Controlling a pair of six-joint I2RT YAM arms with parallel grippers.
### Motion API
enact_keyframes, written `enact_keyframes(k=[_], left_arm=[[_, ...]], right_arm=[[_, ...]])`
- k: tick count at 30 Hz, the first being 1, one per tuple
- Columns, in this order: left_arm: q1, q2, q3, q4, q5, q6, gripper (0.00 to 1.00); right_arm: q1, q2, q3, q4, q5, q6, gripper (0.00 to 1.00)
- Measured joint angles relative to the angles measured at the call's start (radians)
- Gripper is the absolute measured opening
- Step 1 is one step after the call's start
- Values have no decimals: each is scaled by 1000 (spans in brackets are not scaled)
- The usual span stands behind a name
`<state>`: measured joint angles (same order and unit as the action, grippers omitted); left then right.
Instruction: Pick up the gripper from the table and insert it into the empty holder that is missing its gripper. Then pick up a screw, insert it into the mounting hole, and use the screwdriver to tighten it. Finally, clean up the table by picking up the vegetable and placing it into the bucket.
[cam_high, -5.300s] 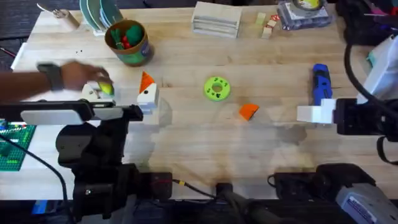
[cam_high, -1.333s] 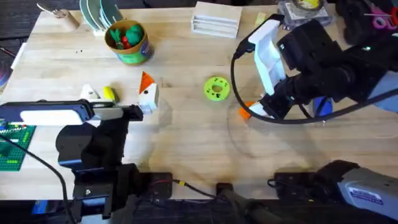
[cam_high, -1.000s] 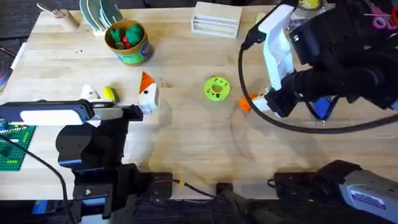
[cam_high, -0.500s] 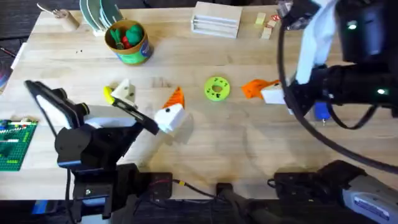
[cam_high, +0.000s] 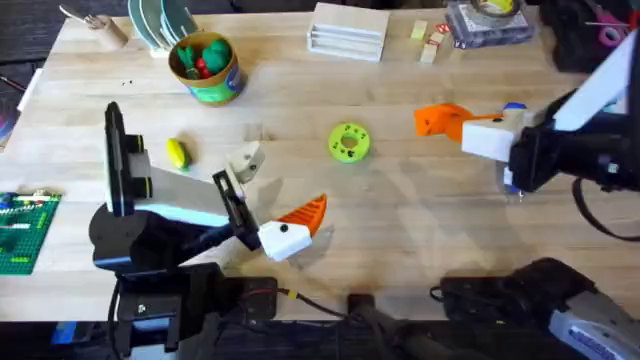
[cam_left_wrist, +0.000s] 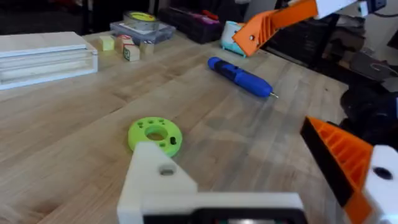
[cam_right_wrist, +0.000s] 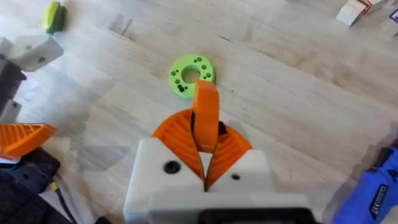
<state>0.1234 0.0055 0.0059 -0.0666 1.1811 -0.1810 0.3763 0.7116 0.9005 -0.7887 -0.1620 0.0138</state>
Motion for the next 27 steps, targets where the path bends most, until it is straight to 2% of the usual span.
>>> enact_keyframes(k=[4, 9, 16, 21, 27], left_arm=[[0, 0, 0, -2, 46, 8, 995], [0, 1, 0, -71, 76, 74, 995], [-9, 0, 0, -77, 103, 158, 994], [-61, 0, 0, -76, 100, 200, 995], [-155, 0, 0, -65, 58, 223, 995]], right_arm=[[0, -12, 0, -2, -53, 39, 10], [0, -12, 0, -3, -113, 78, 10], [-1, -12, 0, 7, -222, 124, 10], [-1, -12, 0, 7, -288, 171, 10], [-1, -12, 0, 2, -345, 197, 9]])
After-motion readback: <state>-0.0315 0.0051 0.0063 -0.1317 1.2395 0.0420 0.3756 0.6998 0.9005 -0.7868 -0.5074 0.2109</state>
